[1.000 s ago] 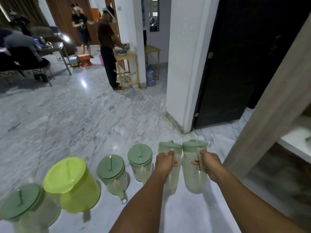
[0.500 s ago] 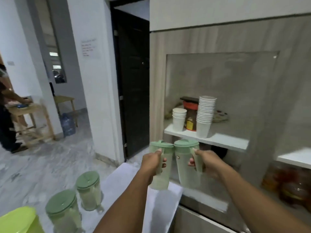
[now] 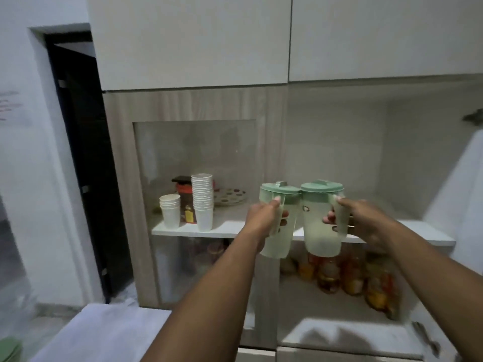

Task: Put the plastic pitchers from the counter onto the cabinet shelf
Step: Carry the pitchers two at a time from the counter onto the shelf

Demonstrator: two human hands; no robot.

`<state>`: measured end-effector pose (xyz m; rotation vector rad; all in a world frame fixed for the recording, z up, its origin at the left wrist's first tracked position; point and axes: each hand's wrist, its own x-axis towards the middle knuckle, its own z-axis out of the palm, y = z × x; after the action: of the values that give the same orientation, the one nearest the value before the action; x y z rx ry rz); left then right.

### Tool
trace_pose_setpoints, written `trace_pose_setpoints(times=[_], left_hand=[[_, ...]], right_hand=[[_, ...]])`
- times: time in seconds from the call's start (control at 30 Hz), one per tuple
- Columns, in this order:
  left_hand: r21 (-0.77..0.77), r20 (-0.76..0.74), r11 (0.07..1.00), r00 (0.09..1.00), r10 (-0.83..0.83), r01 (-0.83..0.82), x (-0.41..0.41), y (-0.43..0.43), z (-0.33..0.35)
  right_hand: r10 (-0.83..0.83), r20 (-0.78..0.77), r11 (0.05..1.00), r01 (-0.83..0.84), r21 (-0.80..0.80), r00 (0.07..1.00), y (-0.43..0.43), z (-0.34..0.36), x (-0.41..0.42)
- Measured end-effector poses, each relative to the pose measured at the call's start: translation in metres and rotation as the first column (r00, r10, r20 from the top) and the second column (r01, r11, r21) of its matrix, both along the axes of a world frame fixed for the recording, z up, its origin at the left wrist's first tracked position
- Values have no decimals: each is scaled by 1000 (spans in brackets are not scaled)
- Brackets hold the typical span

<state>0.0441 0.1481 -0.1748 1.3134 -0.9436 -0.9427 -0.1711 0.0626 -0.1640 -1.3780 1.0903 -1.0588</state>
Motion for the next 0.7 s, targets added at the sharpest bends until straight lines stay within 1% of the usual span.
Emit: trace_pose_setpoints(times=[0.13, 0.27, 0.37, 0.53, 0.7], left_hand=[[-64, 38, 996, 998, -52, 54, -76, -45, 14], [-102, 17, 993, 998, -57, 59, -143, -98, 20], [-103, 2, 994, 999, -47, 47, -184, -138, 21], [-91, -5, 994, 998, -57, 56, -230, -199, 21], [-80, 2, 996, 999, -35, 35, -247, -265, 20]], right_hand=[[-35, 6, 998, 35, -48, 999, -31, 18, -77], [-74, 35, 994, 77, -82, 997, -65, 31, -137], [-107, 44, 990, 111, -84, 993, -91, 34, -172], [-149, 77, 985, 154, -72, 986, -144, 37, -214], [-195, 135, 978, 202, -42, 971, -204, 30, -231]])
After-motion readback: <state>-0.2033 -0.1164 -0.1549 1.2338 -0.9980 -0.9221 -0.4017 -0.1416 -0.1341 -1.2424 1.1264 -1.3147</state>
